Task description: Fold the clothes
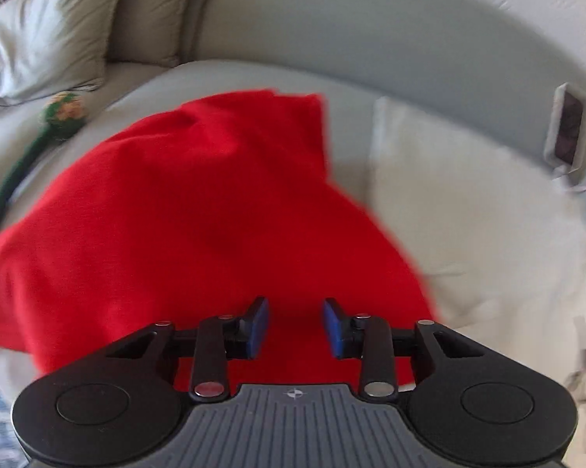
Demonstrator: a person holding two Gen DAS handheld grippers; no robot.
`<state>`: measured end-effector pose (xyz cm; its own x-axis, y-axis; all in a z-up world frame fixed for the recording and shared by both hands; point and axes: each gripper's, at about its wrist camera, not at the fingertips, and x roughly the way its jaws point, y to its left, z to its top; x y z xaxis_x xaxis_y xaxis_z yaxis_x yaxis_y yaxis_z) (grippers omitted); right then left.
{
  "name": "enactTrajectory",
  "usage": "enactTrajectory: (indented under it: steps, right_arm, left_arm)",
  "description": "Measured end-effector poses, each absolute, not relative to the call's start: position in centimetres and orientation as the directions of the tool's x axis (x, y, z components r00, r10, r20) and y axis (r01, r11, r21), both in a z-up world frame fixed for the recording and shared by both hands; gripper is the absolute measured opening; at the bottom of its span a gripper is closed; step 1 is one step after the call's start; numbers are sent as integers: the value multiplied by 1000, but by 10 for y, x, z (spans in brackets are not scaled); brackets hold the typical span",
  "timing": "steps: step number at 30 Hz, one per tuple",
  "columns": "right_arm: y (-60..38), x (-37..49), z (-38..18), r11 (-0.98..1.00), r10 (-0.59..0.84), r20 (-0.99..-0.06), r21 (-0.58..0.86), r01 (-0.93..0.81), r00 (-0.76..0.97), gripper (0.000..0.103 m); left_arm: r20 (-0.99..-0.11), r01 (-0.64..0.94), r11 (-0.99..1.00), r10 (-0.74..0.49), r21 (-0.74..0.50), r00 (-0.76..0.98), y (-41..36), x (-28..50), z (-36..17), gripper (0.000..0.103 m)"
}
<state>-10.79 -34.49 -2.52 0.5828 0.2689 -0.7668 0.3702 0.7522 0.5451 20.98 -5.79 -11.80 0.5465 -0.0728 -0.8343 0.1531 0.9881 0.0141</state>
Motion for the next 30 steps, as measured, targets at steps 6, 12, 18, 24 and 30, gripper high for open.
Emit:
enactTrajectory:
  steps: [6, 12, 18, 24, 30]
  right_arm:
    - [-350, -113, -24, 738, 273, -761, 558, 379, 589, 46]
    - [-335, -109, -21, 740, 320, -739, 586, 331, 592, 46]
    - [-337, -116, -5, 709, 337, -688, 635, 308, 643, 48]
    - [-352, -129, 0, 652, 324, -649, 680, 334, 688, 49]
    - [-365, -138, -6, 626, 303, -653, 686, 372, 694, 50]
  left_arm:
    - [-785, -44, 984, 165, 174, 597, 7, 225, -104, 12]
    - [-822, 193, 981, -95, 18, 561, -15, 168, -62, 39]
    - [-771, 279, 838, -542, -469, 334, -54, 115, -65, 40]
    - [-740, 21, 767, -626, -642, 247, -70, 118, -124, 25]
    - [-730, -42, 747, -635, -664, 253, -74, 134, -144, 25]
